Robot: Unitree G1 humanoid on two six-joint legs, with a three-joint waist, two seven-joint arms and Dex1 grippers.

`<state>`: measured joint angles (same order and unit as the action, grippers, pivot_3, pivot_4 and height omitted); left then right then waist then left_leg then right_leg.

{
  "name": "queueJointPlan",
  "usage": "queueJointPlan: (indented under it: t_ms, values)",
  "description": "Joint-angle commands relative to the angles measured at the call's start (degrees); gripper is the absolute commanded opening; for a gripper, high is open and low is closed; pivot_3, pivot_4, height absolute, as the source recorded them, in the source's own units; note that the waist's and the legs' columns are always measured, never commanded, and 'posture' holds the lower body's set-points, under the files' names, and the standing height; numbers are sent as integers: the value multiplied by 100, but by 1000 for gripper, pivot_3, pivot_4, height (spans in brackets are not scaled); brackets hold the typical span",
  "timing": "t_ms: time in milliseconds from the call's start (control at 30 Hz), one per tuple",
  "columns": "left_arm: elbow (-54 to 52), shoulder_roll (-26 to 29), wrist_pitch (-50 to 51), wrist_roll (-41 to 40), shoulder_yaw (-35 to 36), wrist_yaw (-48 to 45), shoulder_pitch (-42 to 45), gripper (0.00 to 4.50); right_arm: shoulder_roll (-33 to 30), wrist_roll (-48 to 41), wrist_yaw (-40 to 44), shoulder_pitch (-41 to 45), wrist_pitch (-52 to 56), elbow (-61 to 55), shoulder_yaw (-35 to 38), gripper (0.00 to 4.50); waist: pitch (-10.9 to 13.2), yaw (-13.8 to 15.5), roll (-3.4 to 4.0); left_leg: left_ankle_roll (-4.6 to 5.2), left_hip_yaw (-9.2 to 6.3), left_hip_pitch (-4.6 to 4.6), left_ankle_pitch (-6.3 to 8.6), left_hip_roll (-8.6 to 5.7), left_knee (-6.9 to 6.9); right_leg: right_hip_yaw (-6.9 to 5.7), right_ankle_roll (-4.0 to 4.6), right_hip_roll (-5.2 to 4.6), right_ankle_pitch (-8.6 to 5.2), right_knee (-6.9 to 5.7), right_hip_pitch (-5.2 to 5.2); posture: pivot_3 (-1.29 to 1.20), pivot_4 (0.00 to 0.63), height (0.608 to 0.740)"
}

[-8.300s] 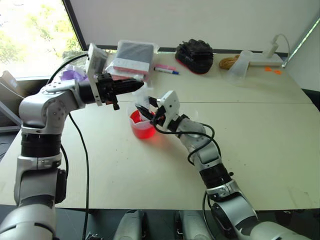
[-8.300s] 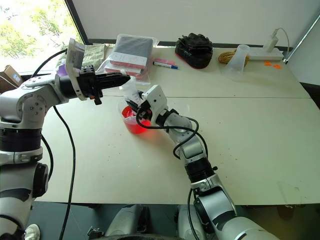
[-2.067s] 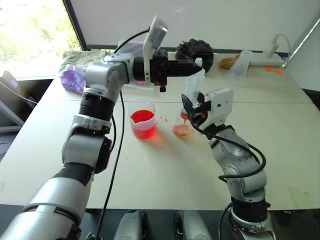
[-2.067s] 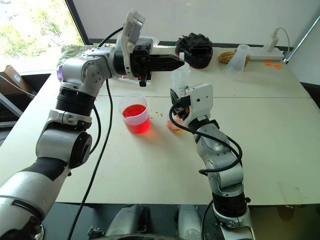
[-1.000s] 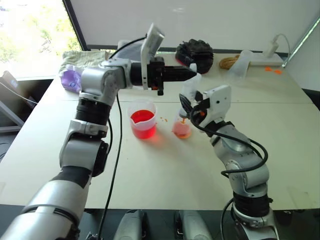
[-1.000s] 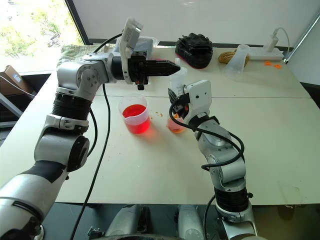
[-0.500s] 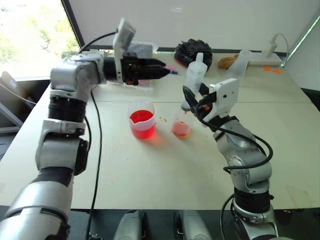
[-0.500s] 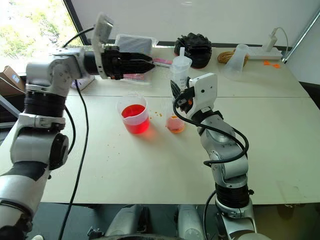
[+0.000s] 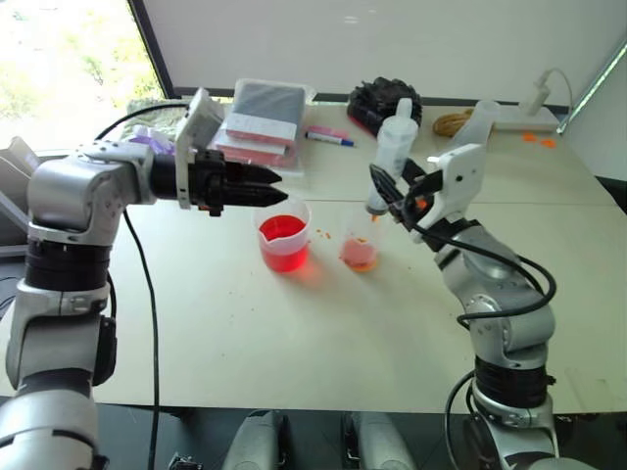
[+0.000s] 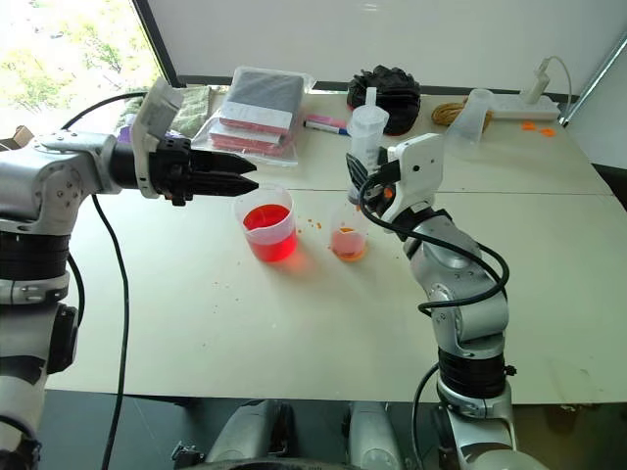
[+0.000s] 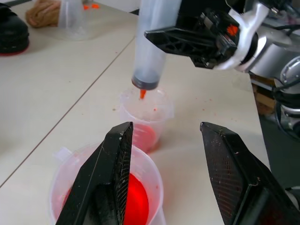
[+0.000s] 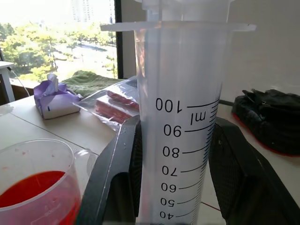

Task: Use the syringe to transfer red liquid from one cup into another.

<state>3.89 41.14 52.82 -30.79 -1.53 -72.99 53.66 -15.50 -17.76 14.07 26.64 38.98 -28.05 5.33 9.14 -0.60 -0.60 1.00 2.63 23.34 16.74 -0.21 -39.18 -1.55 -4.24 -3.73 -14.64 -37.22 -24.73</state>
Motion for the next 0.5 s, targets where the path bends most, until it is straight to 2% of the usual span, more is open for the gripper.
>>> queueJointPlan:
  t_ms: [33,233,400,500]
  values:
    - [-278,28,-320,-4,-118,-93,-97,2349,-310,-372,1,580,771,-179,345,1413,0,-29,1,0,1,0,0,0,0,0,0,0,0,-1,-1,0,150,740]
    - [-265,-34,-1213,187,-458,-520,-328,2349,-1133,-1100,159,1599,2653,-5,857,1413,3,-13,7,0,2,-2,0,6,4,1,2,3,-1,-2,-3,0,150,740]
    - [119,-269,-1719,412,-557,-489,-271,2349,-1214,-1145,-273,2776,4455,712,1354,1413,3,-11,8,2,3,-2,1,4,2,1,1,1,0,-2,-3,0,150,740]
    - [85,-321,-1741,377,-548,-513,-270,2349,-1674,-1114,-253,3029,5277,1315,1155,1413,1,8,4,4,3,2,2,4,3,0,1,0,0,0,-3,0,150,740]
